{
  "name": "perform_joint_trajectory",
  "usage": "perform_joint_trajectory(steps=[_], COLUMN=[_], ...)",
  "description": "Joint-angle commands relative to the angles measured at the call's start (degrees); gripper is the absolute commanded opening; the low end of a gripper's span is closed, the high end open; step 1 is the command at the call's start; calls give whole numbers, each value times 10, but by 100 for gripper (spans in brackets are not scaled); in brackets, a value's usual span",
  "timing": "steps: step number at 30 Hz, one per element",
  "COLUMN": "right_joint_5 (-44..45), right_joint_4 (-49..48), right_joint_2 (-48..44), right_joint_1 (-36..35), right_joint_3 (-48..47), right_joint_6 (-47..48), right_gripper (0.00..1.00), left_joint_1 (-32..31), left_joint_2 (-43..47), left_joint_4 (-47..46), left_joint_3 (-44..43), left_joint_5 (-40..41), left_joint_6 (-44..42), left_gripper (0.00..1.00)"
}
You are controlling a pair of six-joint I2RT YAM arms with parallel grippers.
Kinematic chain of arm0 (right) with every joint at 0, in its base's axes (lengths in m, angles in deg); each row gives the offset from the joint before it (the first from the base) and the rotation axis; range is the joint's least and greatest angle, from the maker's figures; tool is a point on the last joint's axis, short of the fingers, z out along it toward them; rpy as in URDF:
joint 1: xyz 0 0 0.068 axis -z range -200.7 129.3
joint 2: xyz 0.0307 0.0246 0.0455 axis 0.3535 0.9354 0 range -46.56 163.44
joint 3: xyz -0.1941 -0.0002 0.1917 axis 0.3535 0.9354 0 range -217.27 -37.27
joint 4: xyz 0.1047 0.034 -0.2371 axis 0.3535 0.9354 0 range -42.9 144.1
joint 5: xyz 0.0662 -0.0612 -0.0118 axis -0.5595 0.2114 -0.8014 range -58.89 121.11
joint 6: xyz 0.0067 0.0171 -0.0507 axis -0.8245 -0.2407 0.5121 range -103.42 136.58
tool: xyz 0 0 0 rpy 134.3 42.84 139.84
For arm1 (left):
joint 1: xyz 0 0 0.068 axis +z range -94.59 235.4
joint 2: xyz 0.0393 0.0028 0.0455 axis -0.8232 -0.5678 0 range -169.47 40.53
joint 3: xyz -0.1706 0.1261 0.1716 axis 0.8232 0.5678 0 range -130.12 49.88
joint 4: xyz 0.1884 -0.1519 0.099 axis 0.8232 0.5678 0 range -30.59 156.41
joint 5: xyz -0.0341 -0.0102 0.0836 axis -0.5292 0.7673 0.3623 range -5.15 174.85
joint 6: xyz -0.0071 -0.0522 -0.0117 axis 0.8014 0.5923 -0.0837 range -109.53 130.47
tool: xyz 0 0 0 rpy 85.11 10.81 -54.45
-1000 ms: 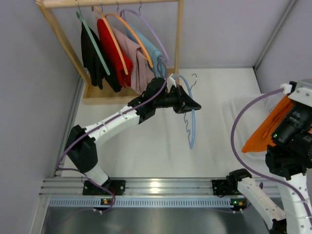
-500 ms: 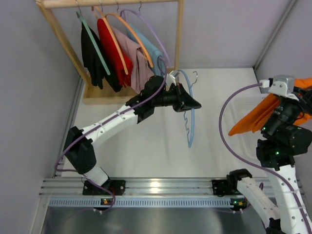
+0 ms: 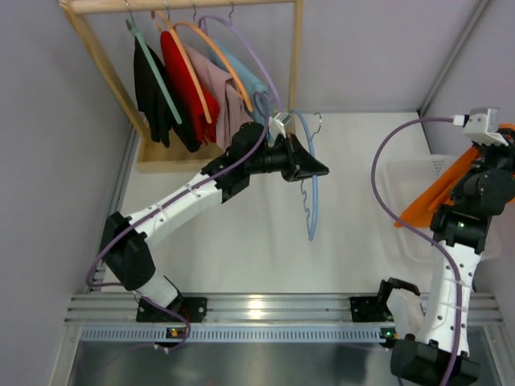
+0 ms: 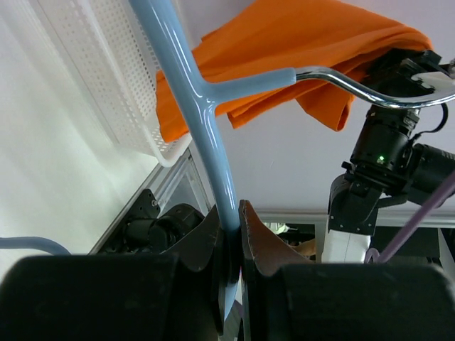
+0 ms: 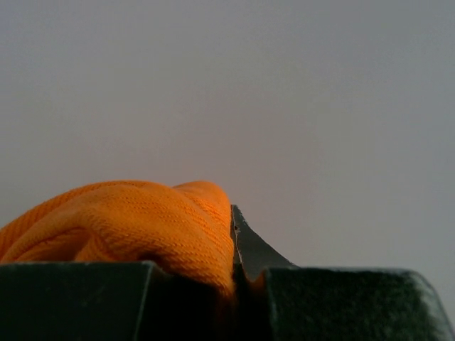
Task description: Remove the trousers from the hanger
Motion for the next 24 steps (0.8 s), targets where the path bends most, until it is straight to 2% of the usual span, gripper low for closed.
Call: perform_joint_trajectory(steps=[1,5,15,18,24], right_joint_5=[-120,-162,-201,-202,-209], right_joint_4=[-48,-37,-50,-14,134], right_joint_2=[-8,19,127,136,144], right_joint_1=[90,142,137,118,76], right_joint_3=[-10,3,28,18,6], right_joint_6=[-55,-77,-98,-129,-203], right_gripper=[0,0,0,0,0], left_joint_1=[6,6,6,6,5], left_joint_2=[27,23,18,15,13], left_joint_4=[-28,-28,-28,-28,-28], left_joint_3=[-10,-11,-16,-20,-28], left_joint_5=[-12,-13,-13,-18,-50], left_joint_6=[-8,-5,-8,-13,-27], left_gripper=[0,0,0,0,0])
